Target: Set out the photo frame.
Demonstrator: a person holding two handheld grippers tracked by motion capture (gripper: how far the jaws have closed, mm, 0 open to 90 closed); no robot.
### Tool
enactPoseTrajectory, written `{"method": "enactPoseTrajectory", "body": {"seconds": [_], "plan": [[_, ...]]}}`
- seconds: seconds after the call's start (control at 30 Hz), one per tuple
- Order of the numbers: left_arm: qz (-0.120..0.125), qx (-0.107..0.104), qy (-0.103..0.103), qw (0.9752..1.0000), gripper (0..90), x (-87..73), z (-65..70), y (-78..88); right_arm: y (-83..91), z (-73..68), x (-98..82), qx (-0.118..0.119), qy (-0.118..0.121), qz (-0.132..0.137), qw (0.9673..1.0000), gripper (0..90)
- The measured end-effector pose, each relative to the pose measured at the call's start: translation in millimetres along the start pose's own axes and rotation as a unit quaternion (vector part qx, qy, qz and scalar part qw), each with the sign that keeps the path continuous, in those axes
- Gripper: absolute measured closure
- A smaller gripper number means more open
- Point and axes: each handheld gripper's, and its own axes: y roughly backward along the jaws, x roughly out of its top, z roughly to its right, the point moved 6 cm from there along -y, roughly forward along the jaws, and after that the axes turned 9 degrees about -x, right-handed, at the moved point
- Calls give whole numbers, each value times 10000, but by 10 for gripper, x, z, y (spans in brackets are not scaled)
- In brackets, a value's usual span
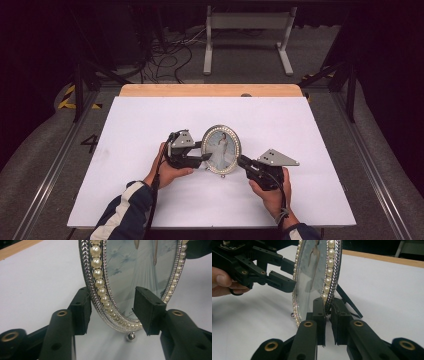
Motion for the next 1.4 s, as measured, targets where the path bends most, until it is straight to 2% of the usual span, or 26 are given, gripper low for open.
{"method": "enactPoseTrajectory", "body": {"seconds": [0.07,0.13,0.23,0.4,0.53,0.77,0.9,1.07,1.4], "plan": [[8,4,33,10000,552,-10,-7,13,-2,4,-2,-21,2,-9,10000,827],[-51,56,-39,10000,554,-29,3,19,-13,7,-1,-57,-13,-3,10000,824],[-60,88,-33,9999,555,-42,5,22,-19,6,1,-93,-31,12,10000,823],[-40,14,42,10000,571,-59,4,45,-42,17,8,-113,-100,5,9999,820],[-77,28,13,10000,578,-81,21,73,-67,32,14,-142,-106,-6,9998,817],[-127,129,-10,9998,604,-104,41,99,-106,48,33,-180,-93,-5,9998,814],[-196,229,-78,9995,638,-113,54,109,-132,70,41,-196,-98,-6,9998,811],[-250,305,-137,9991,639,-126,83,92,-150,95,46,-202,-110,-11,9997,810],[-220,239,-54,9995,644,-145,127,53,-170,151,58,-270,-79,-20,9996,806]]}}
